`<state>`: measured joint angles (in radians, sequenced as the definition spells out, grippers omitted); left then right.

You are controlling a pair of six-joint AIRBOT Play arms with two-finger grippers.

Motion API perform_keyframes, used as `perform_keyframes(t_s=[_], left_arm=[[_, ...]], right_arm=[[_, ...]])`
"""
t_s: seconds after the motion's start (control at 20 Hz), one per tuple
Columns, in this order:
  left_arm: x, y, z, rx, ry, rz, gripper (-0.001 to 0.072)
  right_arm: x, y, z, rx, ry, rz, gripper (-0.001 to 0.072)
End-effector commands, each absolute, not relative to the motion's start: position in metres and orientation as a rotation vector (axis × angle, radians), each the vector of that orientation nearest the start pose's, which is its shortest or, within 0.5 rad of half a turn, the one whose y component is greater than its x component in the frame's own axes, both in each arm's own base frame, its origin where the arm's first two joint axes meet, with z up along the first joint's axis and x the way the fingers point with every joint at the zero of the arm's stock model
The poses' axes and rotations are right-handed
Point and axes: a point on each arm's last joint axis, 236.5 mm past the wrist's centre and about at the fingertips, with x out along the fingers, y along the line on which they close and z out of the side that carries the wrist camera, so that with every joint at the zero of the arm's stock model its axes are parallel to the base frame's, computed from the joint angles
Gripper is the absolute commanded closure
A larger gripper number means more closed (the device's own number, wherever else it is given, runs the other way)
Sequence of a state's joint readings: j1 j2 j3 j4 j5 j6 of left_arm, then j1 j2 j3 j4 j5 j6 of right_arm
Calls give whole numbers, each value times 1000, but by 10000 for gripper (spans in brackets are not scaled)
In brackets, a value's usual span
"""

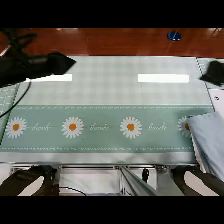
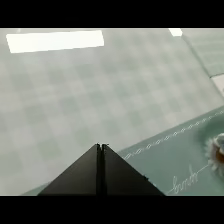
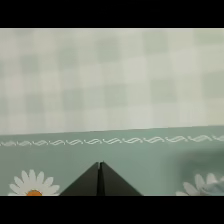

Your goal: Fold the shirts.

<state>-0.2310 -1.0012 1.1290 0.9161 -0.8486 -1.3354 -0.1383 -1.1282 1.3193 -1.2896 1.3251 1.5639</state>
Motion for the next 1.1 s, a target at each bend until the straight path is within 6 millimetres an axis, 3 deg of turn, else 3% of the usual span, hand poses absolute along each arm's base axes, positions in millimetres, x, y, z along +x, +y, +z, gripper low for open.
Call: perform_keyframes(t_s=[0.0,0.1,0.2,0.4,1.05], left_arm=[[379,-187,86,-69,924,-434,694],[382,-176,46,-70,1023,-366,694],[385,-178,37,-71,1038,-363,694],[385,-178,36,-72,1039,-363,693],[386,-178,32,-70,1047,-361,693]], right_arm=[[391,75,46,-6,1191,103,696],[390,78,8,24,1251,53,696],[390,76,-6,30,1283,41,695],[380,73,-8,6,1325,51,695],[381,74,-8,6,1322,52,695]])
